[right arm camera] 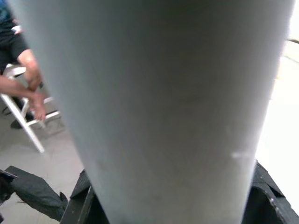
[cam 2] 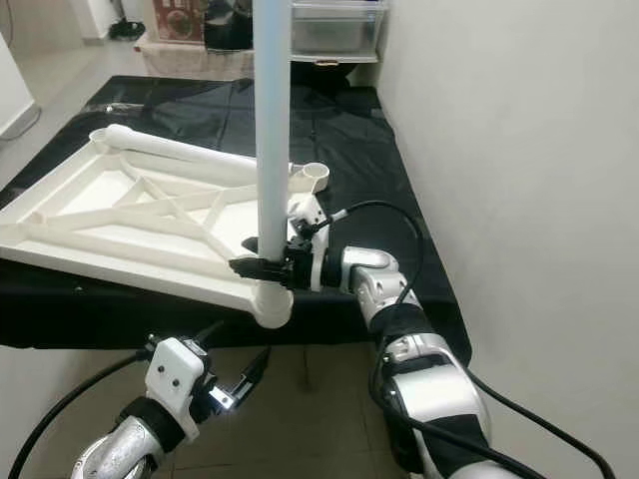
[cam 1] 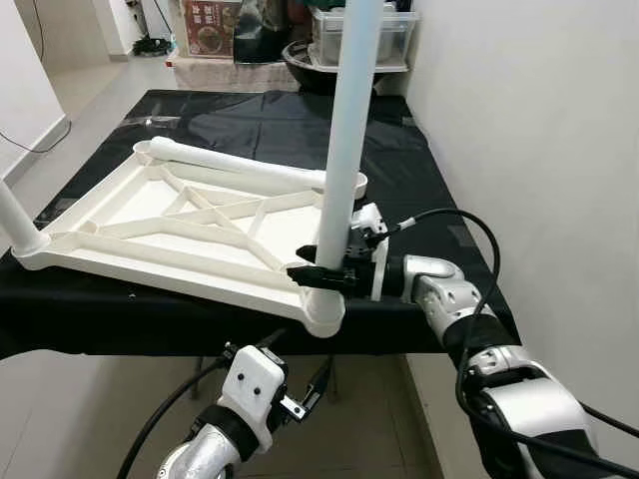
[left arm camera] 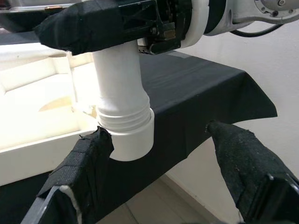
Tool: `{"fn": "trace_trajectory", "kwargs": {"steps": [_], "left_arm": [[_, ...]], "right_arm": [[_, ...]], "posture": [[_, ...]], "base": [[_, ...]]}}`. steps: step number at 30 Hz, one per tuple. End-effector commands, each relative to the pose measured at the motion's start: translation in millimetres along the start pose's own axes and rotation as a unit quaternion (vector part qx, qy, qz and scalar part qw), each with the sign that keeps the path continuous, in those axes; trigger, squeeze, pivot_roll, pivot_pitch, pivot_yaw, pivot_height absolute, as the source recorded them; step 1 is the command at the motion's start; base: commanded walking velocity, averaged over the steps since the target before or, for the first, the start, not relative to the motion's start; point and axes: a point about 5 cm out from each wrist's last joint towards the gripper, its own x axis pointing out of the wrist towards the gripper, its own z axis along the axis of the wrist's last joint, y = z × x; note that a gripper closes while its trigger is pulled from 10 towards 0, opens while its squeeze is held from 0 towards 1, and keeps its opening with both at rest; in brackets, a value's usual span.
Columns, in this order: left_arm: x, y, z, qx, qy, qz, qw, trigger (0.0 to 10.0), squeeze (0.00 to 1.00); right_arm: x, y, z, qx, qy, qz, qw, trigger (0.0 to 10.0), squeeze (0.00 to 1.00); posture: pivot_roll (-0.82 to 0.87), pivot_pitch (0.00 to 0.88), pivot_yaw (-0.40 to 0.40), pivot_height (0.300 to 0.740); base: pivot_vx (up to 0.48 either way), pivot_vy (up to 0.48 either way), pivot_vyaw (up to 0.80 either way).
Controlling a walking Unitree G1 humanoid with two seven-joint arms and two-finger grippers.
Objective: Building children table
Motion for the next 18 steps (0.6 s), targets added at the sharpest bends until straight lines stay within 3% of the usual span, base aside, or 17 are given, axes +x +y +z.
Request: {"fn": "trace_trajectory", "kwargs": {"steps": [1, 4, 6, 7, 8, 9, 10, 11, 13, 14, 15, 16, 18], "left_arm": [[-1.2, -3.0, -2.2, 0.0, 0.008, -0.003, 1.0, 10.0, 0.0], [-1.3, -2.8, -2.2, 0.0, 0.008, -0.003, 1.0, 10.0, 0.0], [-1.4, -2.4, -2.5, 0.0, 0.008, -0.003, 1.0, 10.0, 0.0], [-1.4, -2.4, -2.5, 0.0, 0.008, -0.003, 1.0, 10.0, 0.0], [-1.6, -1.9, -2.8, -0.001, 0.009, -0.003, 1.0, 10.0, 0.0], [-1.7, -1.6, -3.0, -0.001, 0.009, -0.003, 1.0, 10.0, 0.0], [-1.7, -1.6, -3.0, -0.001, 0.009, -0.003, 1.0, 10.0, 0.0], [-1.8, -1.3, -3.4, -0.001, 0.01, -0.004, 1.0, 10.0, 0.0], [-1.9, -0.9, -3.8, -0.002, 0.011, -0.005, 1.0, 10.0, 0.0], [-1.9, -0.9, -3.8, -0.002, 0.011, -0.005, 1.0, 10.0, 0.0], [-2.0, -0.9, -4.2, -0.002, 0.011, -0.005, 1.0, 10.0, 0.0], [-2.0, -0.9, -4.2, -0.002, 0.011, -0.005, 1.0, 10.0, 0.0], [-2.0, -0.8, -4.6, -0.002, 0.012, -0.005, 1.0, 10.0, 0.0]], "right_arm": [[6.9, -0.1, -3.9, 0.002, 0.012, -0.014, 1.0, 0.0, 0.0], [7.8, -2.1, -3.0, -0.004, 0.009, -0.035, 0.999, 0.0, 0.0], [9.3, -11.4, -1.1, -0.011, -0.004, -0.124, 0.992, 0.0, 0.0], [9.3, -11.4, -1.1, -0.011, -0.004, -0.124, 0.992, 0.0, 0.0], [6.8, -20.4, -2.9, -0.001, -0.007, -0.214, 0.977, 0.0, 0.0], [1.2, -29.4, -5.8, 0.017, -0.01, -0.309, 0.951, 0.0, 0.0], [1.2, -29.4, -5.8, 0.017, -0.01, -0.309, 0.951, 0.0, 0.0], [-11.7, -39.4, -11.3, 0.041, -0.013, -0.433, 0.901, 0.0, 0.0], [-33.2, -47.6, -21.3, 0.088, -0.02, -0.581, 0.809, 0.0, 0.0], [-33.2, -47.6, -21.3, 0.088, -0.02, -0.581, 0.809, 0.0, 0.0], [-42.0, -48.1, -26.6, 0.111, -0.031, -0.636, 0.763, 0.0, 0.0], [-42.0, -48.1, -26.6, 0.111, -0.031, -0.636, 0.763, 0.0, 0.0], [-49.1, -43.7, -35.5, 0.151, -0.058, -0.712, 0.683, 0.0, 0.0]], "posture": [[0.15, 0.09, -0.07, 0.74], [0.15, 0.09, -0.07, 0.74], [0.15, 0.089, -0.069, 0.74], [0.15, 0.089, -0.069, 0.74], [0.14, 0.088, -0.065, 0.74], [0.14, 0.088, -0.064, 0.74], [0.14, 0.088, -0.064, 0.74], [0.14, 0.086, -0.061, 0.74], [0.13, 0.086, -0.055, 0.74], [0.13, 0.086, -0.055, 0.74], [0.13, 0.084, -0.055, 0.74], [0.13, 0.084, -0.055, 0.74], [0.13, 0.082, -0.06, 0.74]], "base": [[0.0, 0.0, 0.0], [0.0, 0.0, 0.0], [0.0, 0.0, 0.0], [0.0, 0.0, 0.0], [0.0, 0.0, 0.0], [0.0, 0.0, 0.0], [0.0, 0.0, 0.0], [0.0, 0.0, 0.0], [0.0, 0.0, 0.0], [0.0, 0.0, 0.0], [0.0, 0.0, 0.0], [0.0, 0.0, 0.0], [0.0, 0.0, 0.0]]}}
